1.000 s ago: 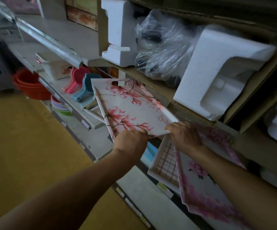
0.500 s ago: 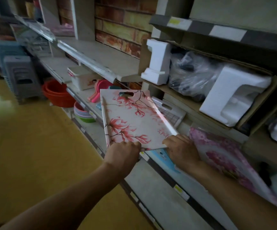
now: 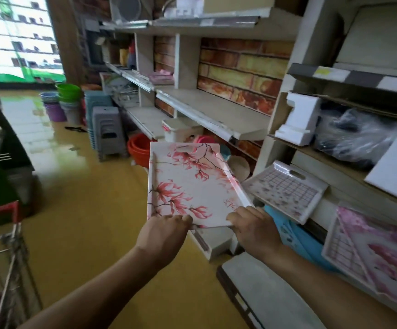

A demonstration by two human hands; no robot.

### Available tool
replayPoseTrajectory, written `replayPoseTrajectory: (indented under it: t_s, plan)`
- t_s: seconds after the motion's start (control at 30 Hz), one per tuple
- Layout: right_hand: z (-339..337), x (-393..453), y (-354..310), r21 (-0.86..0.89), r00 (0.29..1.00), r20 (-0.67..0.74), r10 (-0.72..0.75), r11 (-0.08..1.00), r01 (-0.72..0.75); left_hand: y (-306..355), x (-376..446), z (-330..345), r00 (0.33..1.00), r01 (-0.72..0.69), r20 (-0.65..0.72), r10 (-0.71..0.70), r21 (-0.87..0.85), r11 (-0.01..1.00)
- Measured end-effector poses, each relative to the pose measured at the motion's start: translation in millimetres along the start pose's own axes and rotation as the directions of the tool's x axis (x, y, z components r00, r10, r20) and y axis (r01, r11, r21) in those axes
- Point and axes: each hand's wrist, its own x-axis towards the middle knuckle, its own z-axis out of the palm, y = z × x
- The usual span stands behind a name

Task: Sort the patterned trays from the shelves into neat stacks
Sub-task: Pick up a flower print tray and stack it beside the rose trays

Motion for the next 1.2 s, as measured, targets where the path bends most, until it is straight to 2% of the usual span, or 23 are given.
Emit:
replayPoseTrajectory:
  t_s: [0.4,0.87,1.2]
  plan:
    - [50,97,-63,0.045,0.986,-0.017,-0.164,0.985,0.165,-100,-13,5,0.984,0.175,-0.031,-0.174,0.014,0.985]
    - [135,259,-49,0.122,0.939,-0.101,-0.329,0.932,0.34,-191,82,24,0.914,0.405,-0.05,-0.403,0.087,0.91]
    - [183,350,-60,0.16,0.898,-0.136,-0.419,0.885,0.438,-256,126,38,0.864,0.504,-0.058,-0.5,0.083,0.86]
